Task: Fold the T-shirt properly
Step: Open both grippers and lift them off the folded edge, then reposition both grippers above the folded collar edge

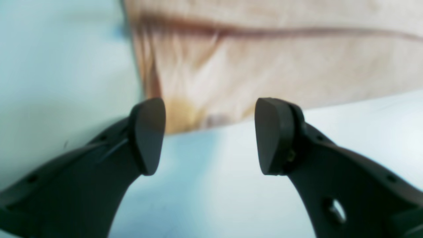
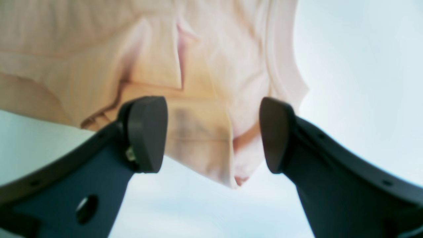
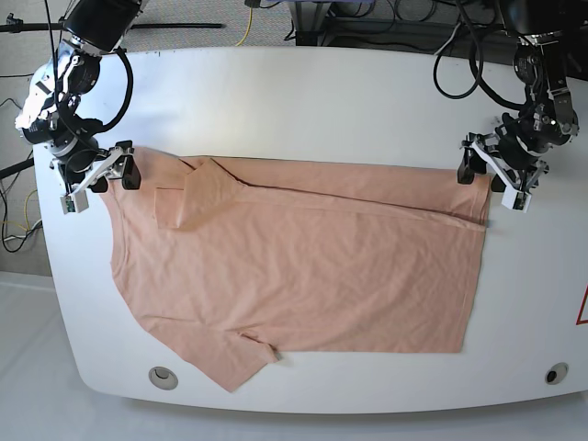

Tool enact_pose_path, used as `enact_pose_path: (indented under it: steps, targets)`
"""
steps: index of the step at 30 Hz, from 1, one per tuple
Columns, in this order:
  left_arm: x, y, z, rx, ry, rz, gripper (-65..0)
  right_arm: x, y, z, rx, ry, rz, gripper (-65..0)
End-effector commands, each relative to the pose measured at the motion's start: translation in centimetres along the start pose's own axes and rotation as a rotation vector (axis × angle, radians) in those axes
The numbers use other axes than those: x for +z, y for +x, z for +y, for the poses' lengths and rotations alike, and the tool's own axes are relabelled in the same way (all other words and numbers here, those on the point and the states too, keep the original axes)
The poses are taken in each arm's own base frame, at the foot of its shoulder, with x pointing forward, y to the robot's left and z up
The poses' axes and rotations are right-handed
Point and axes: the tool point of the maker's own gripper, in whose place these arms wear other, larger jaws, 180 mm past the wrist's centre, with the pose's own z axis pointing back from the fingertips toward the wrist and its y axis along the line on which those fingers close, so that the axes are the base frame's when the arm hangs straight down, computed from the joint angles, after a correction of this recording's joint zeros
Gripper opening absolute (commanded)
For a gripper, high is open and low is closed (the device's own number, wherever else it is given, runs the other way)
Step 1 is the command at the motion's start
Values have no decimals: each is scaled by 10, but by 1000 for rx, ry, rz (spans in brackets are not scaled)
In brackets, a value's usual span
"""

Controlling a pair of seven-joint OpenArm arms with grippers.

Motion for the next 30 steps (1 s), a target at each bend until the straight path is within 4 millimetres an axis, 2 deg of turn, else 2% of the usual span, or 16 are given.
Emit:
enact_pose_path:
  steps: [1, 11, 13, 23, 30]
  targets:
    - [8, 26, 0, -22, -11, -111, -215, 13, 16, -15, 35, -39, -54, -219]
    - [16, 27, -3, -46, -4, -158, -205, 14, 0, -35, 45, -113, -18, -203]
    - [20, 24, 2, -39, 14, -172, -197, 16, 3, -33, 60, -109, -45, -199]
    - [24, 16, 5, -26, 29, -174, -206, 14, -5, -36, 50, -123, -51, -185]
    - [19, 12, 3, 13, 29, -150, -242, 5, -10, -28, 10, -101, -79, -225]
